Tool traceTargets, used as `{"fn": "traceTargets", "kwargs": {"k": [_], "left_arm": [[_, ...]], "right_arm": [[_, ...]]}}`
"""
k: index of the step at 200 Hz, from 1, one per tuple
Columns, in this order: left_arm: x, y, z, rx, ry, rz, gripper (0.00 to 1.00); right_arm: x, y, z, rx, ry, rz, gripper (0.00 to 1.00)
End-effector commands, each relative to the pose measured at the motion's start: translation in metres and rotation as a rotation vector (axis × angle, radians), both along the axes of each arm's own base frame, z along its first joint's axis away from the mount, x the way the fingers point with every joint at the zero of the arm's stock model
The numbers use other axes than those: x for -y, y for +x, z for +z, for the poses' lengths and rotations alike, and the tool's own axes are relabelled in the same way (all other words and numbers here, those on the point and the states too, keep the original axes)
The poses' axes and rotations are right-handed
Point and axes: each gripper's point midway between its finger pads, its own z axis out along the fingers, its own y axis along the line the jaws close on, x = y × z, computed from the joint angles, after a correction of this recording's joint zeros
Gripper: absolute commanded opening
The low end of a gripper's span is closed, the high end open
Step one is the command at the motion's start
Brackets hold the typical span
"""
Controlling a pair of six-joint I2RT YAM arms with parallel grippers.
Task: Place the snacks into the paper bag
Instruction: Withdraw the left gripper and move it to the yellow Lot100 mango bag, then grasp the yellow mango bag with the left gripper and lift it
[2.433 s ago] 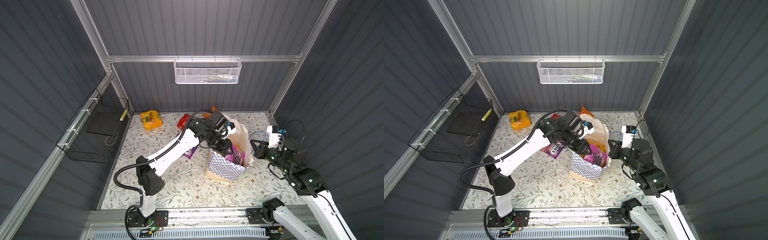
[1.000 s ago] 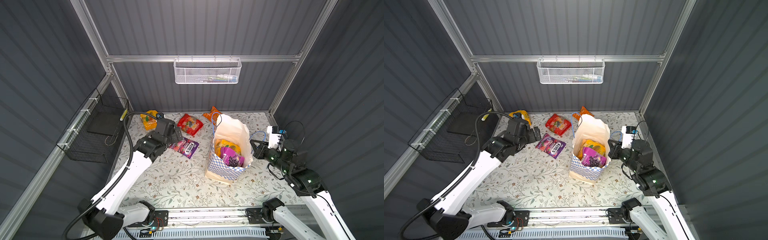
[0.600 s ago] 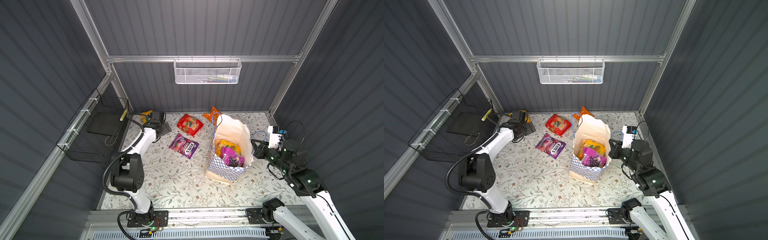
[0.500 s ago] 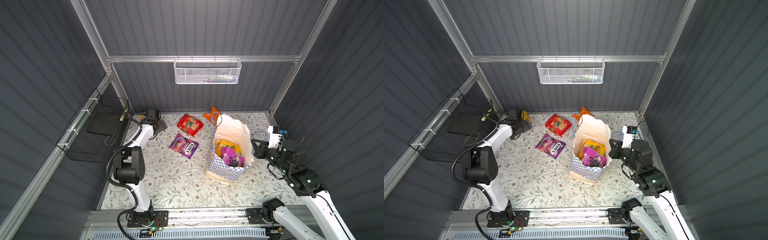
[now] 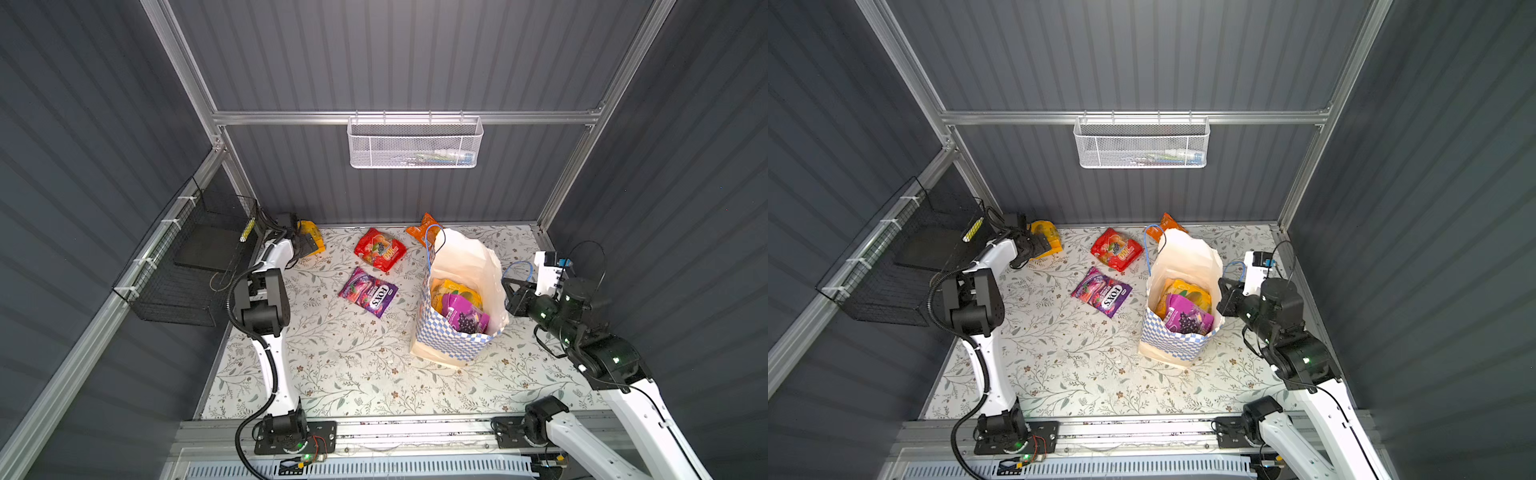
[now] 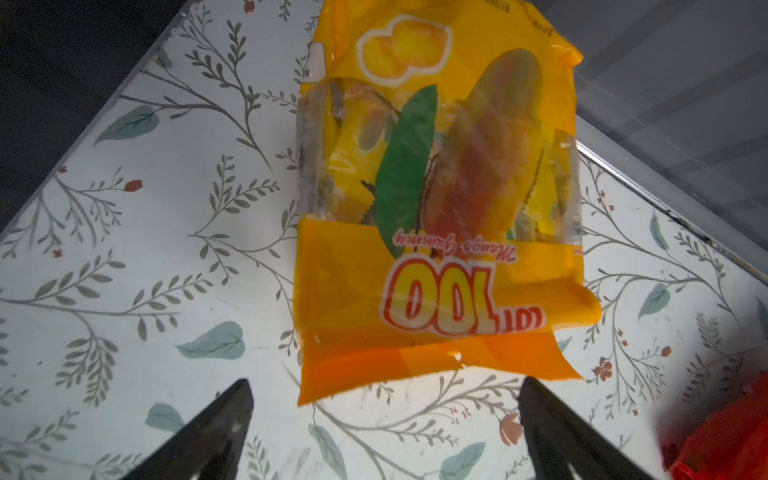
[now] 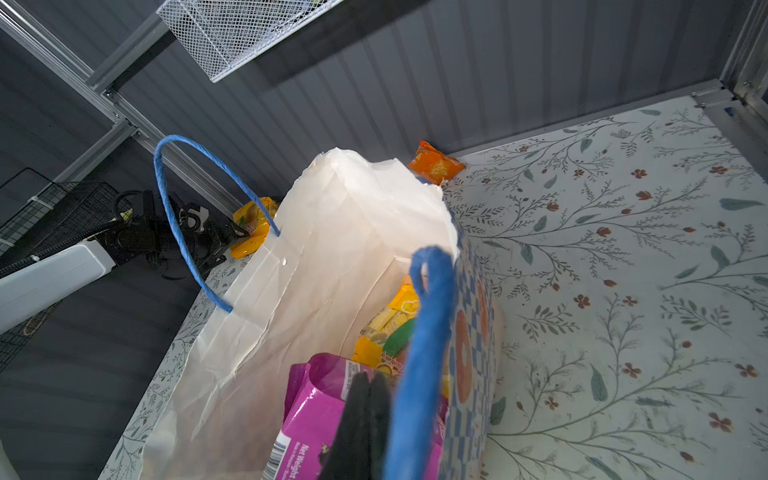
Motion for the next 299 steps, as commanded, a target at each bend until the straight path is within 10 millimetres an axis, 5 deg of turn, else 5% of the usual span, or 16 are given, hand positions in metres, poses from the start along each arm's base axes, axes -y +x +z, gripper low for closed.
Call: {"fn": "traceTargets", "kwargs": {"k": [1, 66, 110, 128, 163, 188, 221, 299], "left_arm": [[-0.012, 0.014, 0.003, 0.032, -0.004, -0.018, 1.0], [-0.007, 0.035, -0.022, 0.059, -0.086, -0.031, 0.92], [-0.002, 0.043, -0.027, 0.09, -0.15, -0.016, 0.56], [0.0, 0.044, -0.027, 0.101, -0.191, -0.007, 0.31], [0.015, 0.045, -0.008, 0.153, -0.304, -0.039, 0.01], [0.053, 0.043, 0.02, 0.209, -0.494, -0.153, 0.0], [0.078, 0.026, 0.049, 0.261, -0.597, -0.167, 0.0], [0.141, -0.024, 0.107, 0.306, -0.581, -0.262, 0.0]], "right_arm": [[0.003, 0.003, -0.002, 0.006, -0.019, -0.015, 0.0], [0.002, 0.005, -0.005, -0.004, -0.024, -0.011, 0.0], [0.002, 0.005, -0.005, -0.003, -0.025, -0.013, 0.0], [0.003, 0.005, -0.005, -0.002, -0.026, -0.014, 0.0], [0.004, 0.005, -0.005, -0.002, -0.031, -0.02, 0.0], [0.003, 0.004, -0.004, 0.0, -0.027, -0.015, 0.0], [0.004, 0.005, -0.005, -0.002, -0.029, -0.018, 0.0], [0.005, 0.004, -0.005, -0.001, -0.032, -0.023, 0.0]]}}
